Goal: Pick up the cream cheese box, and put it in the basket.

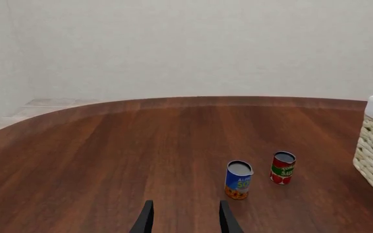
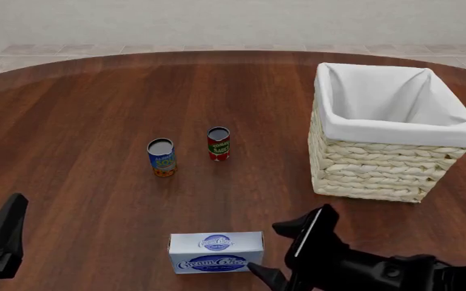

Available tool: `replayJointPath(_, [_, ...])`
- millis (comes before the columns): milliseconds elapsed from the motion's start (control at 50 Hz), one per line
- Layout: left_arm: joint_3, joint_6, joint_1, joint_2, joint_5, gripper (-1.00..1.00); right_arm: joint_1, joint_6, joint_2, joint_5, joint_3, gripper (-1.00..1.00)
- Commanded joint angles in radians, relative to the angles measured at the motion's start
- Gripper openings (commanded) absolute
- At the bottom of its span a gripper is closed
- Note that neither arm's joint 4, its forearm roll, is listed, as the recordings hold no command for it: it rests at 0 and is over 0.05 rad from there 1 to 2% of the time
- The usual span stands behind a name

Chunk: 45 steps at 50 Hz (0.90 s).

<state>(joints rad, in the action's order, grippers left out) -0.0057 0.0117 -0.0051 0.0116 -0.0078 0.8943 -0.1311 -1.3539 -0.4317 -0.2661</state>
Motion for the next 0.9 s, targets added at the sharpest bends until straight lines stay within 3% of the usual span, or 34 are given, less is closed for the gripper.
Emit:
replayJointPath(20, [0.000,0.000,0.001,0.000,-0.001,1.00,0.000,0.004,-0.037,-0.025,0.001,1.00])
replayJointPath(900, [-0.001,-0.002,0.005,0.008,-0.007,1.00,0.000,0.010,-0.163,-0.108,-0.002,1.00])
